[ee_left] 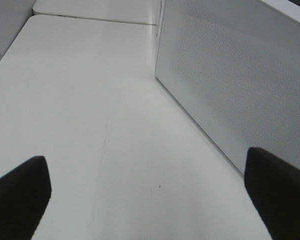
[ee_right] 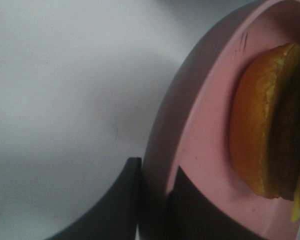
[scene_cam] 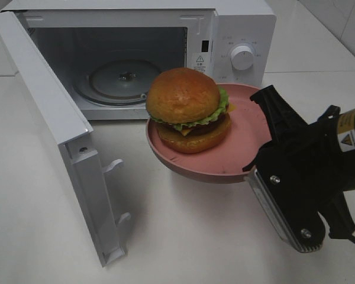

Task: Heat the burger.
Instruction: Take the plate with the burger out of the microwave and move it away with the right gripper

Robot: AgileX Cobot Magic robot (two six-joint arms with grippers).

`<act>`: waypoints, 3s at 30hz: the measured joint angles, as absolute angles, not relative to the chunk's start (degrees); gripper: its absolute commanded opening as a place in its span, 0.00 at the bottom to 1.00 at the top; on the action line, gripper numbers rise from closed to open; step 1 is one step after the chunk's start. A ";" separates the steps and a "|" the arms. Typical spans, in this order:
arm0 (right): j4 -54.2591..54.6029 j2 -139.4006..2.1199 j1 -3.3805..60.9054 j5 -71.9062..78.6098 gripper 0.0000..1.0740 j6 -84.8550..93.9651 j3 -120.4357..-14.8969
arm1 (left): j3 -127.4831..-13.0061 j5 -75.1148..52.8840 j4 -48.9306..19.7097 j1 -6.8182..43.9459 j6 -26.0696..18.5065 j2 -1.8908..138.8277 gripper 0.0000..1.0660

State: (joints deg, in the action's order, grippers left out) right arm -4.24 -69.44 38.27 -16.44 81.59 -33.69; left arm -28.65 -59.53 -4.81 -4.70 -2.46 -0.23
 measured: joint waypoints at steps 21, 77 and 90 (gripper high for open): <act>-6.36 -51.57 38.27 -28.76 0.01 76.83 -25.27 | -28.65 -59.53 -4.81 -4.70 -2.46 -0.23 0.92; -50.08 -63.20 38.27 -53.46 0.04 -26.07 -25.10 | -28.65 -59.53 -4.81 -4.70 -2.46 -0.23 0.92; -50.59 -74.77 38.27 -53.51 0.05 -36.04 -30.25 | -28.65 -59.53 -4.81 -4.70 -2.46 -0.23 0.92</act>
